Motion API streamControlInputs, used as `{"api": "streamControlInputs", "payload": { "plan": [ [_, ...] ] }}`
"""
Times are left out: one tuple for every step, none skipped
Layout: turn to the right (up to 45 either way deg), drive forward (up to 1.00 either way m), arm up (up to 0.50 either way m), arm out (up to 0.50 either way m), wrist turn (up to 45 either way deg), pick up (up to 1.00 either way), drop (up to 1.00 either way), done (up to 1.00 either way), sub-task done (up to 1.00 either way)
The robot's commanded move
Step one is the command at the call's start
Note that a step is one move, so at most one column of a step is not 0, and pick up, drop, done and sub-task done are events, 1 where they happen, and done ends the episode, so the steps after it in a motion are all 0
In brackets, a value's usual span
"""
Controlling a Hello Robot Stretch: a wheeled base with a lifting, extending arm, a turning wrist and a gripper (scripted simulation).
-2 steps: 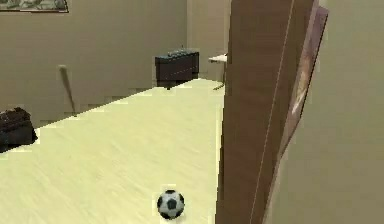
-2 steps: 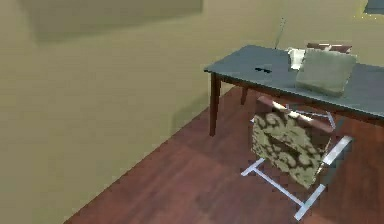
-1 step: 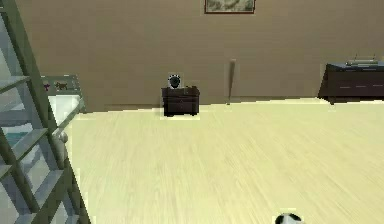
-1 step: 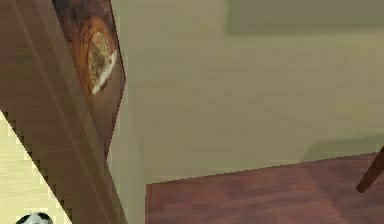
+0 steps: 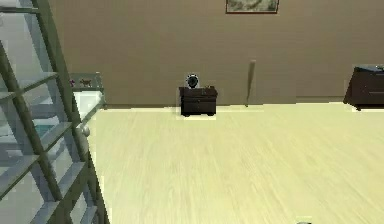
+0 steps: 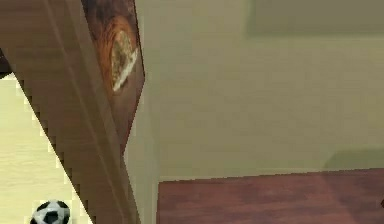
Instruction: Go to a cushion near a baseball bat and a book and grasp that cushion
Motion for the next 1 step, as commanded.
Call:
{"api": "streamControlInputs", "payload": {
  "plan": [
    [0.0, 1.0, 0.0, 0.0, 0.0, 0.0, 0.0, 0.0, 0.0]
  ]
}}
